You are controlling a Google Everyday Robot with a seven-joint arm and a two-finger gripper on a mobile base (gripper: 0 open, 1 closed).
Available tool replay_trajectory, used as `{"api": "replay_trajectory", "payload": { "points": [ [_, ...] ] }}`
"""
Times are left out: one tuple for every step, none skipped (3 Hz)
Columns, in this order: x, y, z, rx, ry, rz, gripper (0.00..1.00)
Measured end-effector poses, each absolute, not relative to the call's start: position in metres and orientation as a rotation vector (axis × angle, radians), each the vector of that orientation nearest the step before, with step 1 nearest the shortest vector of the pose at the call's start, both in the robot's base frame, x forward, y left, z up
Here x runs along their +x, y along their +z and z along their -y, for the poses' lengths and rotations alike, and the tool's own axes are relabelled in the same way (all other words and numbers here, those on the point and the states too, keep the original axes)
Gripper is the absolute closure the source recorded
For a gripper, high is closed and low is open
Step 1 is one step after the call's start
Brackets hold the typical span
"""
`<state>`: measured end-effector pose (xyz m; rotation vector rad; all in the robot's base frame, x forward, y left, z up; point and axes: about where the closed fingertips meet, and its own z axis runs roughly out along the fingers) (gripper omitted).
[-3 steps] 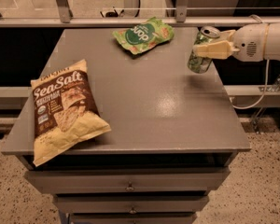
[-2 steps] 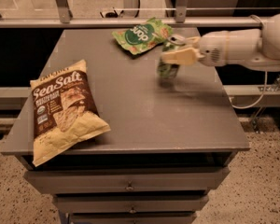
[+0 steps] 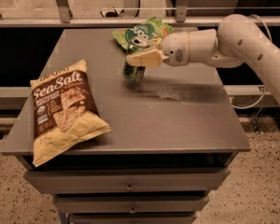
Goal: Move green can near brown chip bag
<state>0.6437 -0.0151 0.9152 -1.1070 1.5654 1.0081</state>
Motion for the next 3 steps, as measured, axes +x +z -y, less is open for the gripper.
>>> {"api": "replay_trajectory", "payload": {
  "points": [
    [0.635, 0.917, -0.013, -1.191, 1.048, -1.517, 0.89],
    [0.618, 0.912, -0.036, -1.300, 1.070, -1.491, 0.58],
    [0.607, 0.906, -0.048, -1.357, 1.086, -1.483, 0.27]
  ]
}}
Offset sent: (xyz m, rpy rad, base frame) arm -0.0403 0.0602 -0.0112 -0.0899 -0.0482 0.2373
